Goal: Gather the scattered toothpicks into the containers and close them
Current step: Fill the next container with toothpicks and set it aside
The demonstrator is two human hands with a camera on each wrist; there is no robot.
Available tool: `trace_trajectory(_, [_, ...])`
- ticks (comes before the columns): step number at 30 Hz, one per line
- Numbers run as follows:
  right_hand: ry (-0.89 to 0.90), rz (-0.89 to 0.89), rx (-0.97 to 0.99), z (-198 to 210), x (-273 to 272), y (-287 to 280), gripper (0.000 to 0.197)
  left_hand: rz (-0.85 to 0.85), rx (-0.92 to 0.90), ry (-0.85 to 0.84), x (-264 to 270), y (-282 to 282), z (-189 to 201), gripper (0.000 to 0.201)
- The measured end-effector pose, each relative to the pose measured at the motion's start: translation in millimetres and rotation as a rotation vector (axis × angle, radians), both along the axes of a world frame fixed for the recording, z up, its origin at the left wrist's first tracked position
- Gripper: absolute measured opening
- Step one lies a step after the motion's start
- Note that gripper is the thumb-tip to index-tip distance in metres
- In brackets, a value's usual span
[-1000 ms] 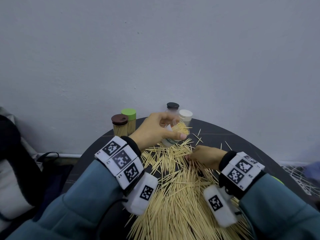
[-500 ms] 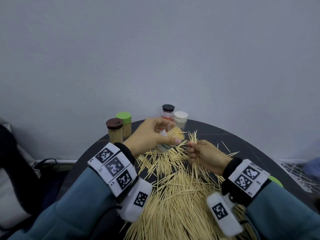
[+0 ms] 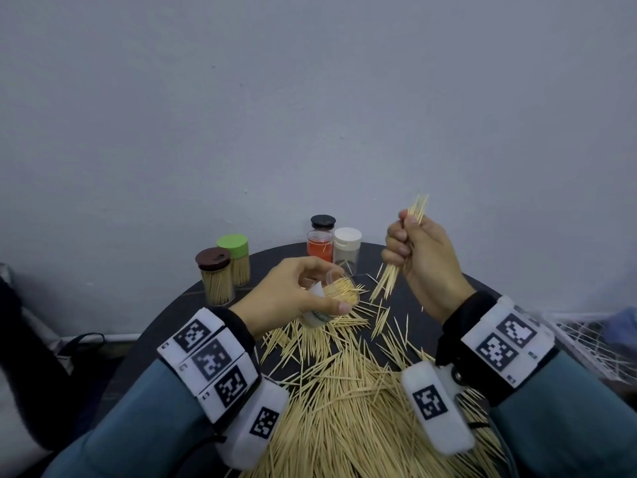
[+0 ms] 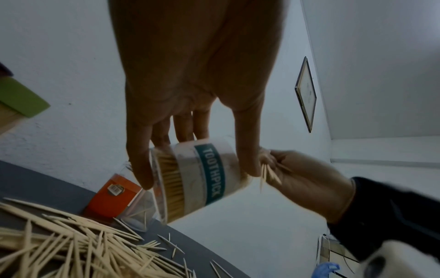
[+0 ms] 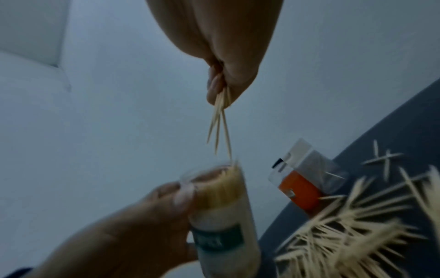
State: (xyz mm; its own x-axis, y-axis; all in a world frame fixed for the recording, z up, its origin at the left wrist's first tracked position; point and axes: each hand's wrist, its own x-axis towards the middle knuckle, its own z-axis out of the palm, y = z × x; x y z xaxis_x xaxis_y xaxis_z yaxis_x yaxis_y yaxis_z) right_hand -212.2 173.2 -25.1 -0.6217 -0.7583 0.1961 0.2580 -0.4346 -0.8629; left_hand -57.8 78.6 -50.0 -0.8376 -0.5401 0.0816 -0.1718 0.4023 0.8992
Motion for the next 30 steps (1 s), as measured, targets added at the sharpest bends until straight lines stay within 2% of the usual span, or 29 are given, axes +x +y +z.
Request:
trace_trajectory(5, [0.034, -0.031, -0.109, 9, 10, 1, 0.024, -0.073, 0.078, -0.033, -3, 7, -2, 0.049])
trace_trajectory(12, [0.218, 0.078, -0.015, -12, 29, -3, 0.022, -0.109, 0.251, 0.023, -4, 12, -2, 0.052])
trace_trajectory(16, [0.356, 0.131, 0.004, -8, 29, 2, 0.021, -0.098, 0.262, 0.05, -4, 8, -1, 0.068])
trace_trajectory(19, [0.432, 0.166, 0.023, -9, 29, 6, 0.019, -0.087, 0.293, 0.091, -4, 8, 0, 0.071])
trace_trajectory(24, [0.479, 0.218, 0.061, -19, 35, 8, 0.026, -0.075, 0.341, 0.16, -2, 9, 4, 0.056])
trace_trajectory(30, [0.52, 0.259, 0.183, -18, 29, 4, 0.022, -0.077, 0.333, 0.167, -2, 6, 4, 0.056])
